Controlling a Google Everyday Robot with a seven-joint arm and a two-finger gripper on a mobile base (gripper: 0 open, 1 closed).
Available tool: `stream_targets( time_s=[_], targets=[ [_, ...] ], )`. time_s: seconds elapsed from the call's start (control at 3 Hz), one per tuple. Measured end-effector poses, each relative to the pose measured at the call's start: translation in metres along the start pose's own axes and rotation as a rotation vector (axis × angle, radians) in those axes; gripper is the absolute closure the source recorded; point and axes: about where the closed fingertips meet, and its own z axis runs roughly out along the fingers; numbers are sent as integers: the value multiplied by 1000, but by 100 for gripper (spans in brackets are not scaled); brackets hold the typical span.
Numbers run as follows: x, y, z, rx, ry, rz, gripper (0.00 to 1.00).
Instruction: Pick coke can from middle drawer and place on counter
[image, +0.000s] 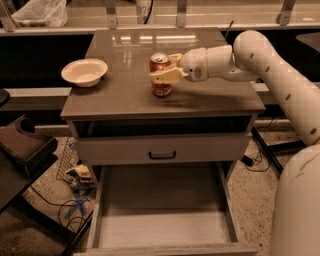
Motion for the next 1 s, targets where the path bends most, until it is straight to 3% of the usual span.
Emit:
stream_targets(
  time_s=[1.0],
  targets=[
    [-1, 1, 4, -7, -1, 0, 5]
  ],
)
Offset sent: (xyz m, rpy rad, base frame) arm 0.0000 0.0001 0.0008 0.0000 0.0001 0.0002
